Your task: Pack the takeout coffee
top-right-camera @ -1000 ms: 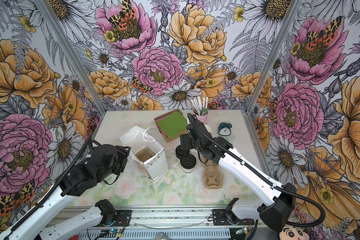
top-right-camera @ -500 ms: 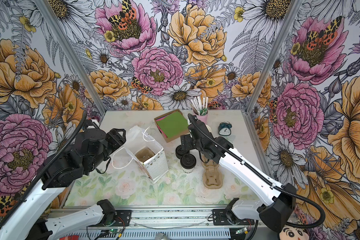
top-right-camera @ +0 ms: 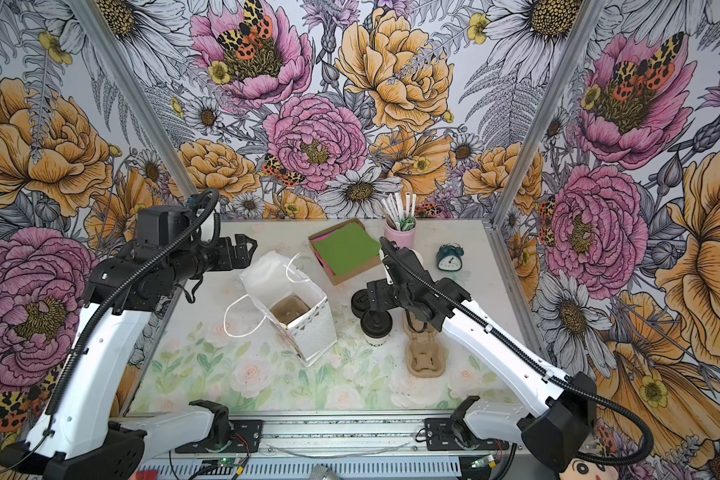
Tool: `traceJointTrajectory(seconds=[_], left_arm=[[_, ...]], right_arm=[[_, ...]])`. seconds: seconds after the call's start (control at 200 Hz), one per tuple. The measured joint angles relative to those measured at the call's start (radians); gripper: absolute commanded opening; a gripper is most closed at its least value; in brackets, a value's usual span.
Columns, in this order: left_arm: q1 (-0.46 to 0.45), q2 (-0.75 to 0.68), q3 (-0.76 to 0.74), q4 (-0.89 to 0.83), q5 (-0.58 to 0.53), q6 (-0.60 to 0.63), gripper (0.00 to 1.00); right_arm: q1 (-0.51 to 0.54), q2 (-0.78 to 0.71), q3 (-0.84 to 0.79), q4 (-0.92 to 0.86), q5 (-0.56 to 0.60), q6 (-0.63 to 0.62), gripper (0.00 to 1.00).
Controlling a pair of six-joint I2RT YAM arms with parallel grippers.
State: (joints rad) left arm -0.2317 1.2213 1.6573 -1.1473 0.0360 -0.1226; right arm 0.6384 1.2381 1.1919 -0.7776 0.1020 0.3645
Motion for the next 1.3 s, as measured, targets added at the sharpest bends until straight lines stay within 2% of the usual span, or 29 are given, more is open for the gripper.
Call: traceJointTrajectory(seconds=[0.13, 0.34, 0.48, 0.76, 0.915, 1.081, 1.301], left_arm=[[0.024, 0.099, 0.002, -0.066, 0.067, 0.097, 0.83], [0.027, 0.187, 0.002, -0.124, 0.080, 0.188, 0.76], [0.033, 0.235, 0.020, -0.140, 0.078, 0.223, 0.64], [0.080, 0.301, 0.051, -0.143, 0.087, 0.251, 0.42], [0.085, 0.319, 0.052, -0.143, 0.098, 0.265, 0.36], [0.085, 0.333, 0.052, -0.145, 0.108, 0.275, 0.13], [0.085, 0.341, 0.053, -0.147, 0.120, 0.252, 0.00]], right_arm=[[-0.018, 0.006, -0.001, -0.003, -0.024, -0.015, 0.89], [-0.045, 0.051, -0.012, -0.025, -0.055, -0.034, 0.89], [-0.049, 0.071, -0.013, -0.032, -0.063, -0.034, 0.89], [-0.049, 0.101, -0.013, -0.034, -0.084, -0.034, 0.89], [-0.049, 0.105, -0.013, -0.035, -0.093, -0.037, 0.89], [-0.050, 0.114, -0.013, -0.034, -0.096, -0.045, 0.89], [-0.051, 0.133, -0.013, -0.051, -0.096, -0.050, 0.91]])
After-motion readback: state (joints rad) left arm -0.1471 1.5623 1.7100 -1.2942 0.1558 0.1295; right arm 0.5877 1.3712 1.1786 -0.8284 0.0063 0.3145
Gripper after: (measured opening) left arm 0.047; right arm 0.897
